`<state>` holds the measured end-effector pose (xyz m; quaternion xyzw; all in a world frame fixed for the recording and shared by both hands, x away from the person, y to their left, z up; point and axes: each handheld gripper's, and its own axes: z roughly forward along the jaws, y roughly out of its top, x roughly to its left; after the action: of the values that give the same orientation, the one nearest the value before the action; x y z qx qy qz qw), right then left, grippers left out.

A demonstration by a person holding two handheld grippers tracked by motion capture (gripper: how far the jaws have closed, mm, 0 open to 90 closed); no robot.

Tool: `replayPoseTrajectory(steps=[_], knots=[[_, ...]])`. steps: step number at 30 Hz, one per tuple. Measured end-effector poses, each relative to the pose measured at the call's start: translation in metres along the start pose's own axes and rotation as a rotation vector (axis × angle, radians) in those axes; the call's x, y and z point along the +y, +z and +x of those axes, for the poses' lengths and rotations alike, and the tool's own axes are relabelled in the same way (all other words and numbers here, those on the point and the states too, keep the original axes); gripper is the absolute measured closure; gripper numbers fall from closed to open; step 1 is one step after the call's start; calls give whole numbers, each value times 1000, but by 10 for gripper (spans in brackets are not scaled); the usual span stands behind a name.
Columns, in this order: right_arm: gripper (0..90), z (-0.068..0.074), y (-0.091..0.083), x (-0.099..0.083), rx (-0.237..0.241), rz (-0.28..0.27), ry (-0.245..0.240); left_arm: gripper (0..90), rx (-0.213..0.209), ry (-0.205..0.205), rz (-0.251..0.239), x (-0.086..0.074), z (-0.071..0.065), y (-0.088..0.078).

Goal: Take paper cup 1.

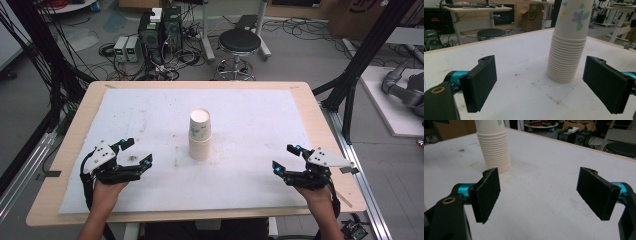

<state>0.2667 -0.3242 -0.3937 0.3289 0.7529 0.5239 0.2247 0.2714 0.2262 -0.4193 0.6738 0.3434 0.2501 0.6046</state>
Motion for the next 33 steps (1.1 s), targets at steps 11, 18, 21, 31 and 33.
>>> replayPoseTrajectory(steps=[11, 18, 21, 31, 33], knots=[[195, -2, -1, -2, -4, 2, 12, 119, -1, 0, 5, 0, 0, 2], [195, -1, 2, -2, 18, 23, 23, 123, 0, -9, 17, 4, 1, 1], [195, 0, 1, -2, 12, 20, 22, 123, -12, -18, 19, 4, 0, 1], [195, 2, 2, 1, 13, 28, 9, 123, -59, -22, 10, 22, -10, 7], [195, 2, 3, 1, 13, 29, 0, 123, -71, -21, 8, 28, -13, 9]])
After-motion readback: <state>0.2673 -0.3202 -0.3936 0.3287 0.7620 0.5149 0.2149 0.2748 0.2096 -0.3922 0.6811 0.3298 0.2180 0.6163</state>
